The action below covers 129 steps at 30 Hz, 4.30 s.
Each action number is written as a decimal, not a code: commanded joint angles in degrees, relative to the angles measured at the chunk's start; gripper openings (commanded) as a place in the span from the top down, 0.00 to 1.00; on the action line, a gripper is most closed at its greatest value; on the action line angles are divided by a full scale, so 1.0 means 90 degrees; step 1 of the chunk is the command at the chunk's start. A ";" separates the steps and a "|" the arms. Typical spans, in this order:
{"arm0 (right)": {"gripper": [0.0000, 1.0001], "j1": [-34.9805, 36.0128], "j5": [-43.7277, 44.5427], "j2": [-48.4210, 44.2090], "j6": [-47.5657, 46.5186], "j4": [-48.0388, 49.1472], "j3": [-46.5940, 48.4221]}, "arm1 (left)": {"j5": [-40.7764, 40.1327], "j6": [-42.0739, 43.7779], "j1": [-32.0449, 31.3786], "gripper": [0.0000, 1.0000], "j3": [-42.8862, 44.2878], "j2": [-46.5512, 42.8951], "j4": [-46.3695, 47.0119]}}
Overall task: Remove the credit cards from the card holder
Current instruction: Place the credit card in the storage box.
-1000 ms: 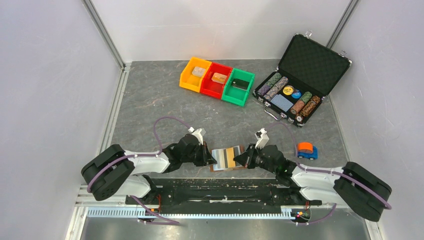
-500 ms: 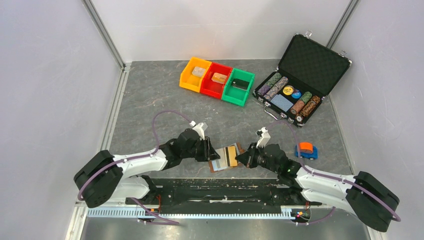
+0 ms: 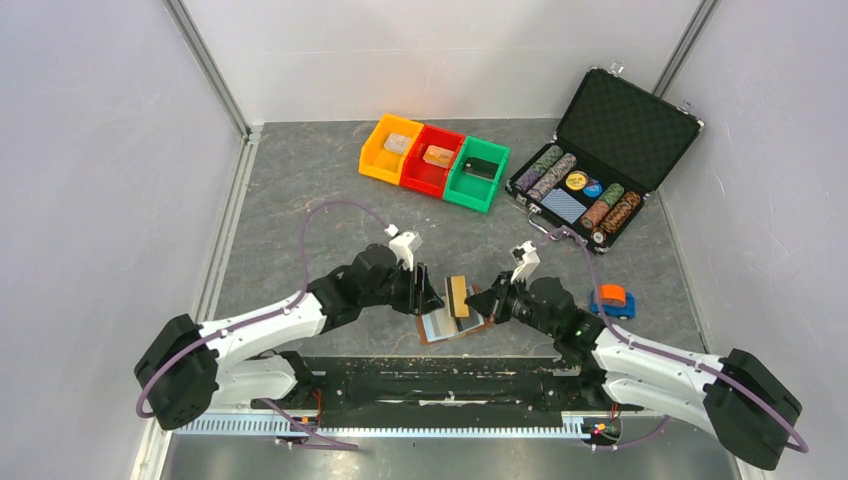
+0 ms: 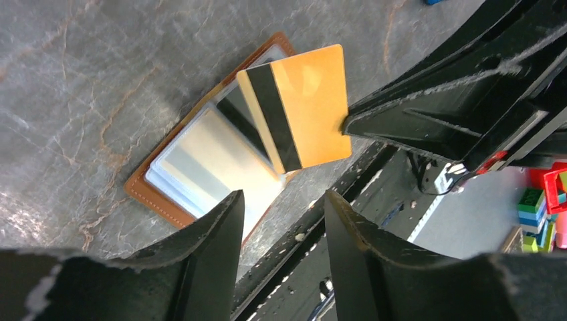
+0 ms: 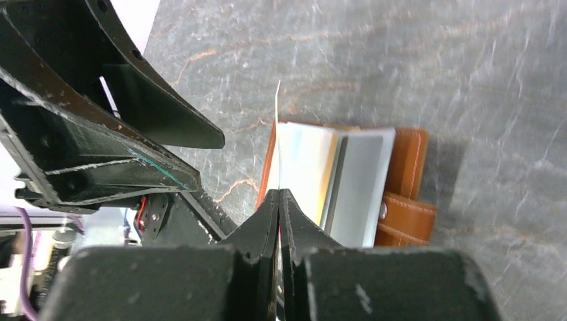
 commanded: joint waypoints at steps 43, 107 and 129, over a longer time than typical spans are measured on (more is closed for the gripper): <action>1.00 0.2799 0.3745 0.1589 -1.4693 0.7918 -0.1262 | -0.0122 -0.1924 0.0172 0.36 0.2575 -0.0181 -0.0663; 1.00 0.3861 0.2094 0.2220 -1.5004 0.7265 -0.0891 | 0.5321 0.1606 0.1659 0.60 0.3565 0.2001 -0.3265; 0.52 0.3968 0.3950 0.1255 -1.0335 0.3997 0.0218 | 0.4184 0.1769 0.1909 0.98 0.3713 0.1875 -0.2947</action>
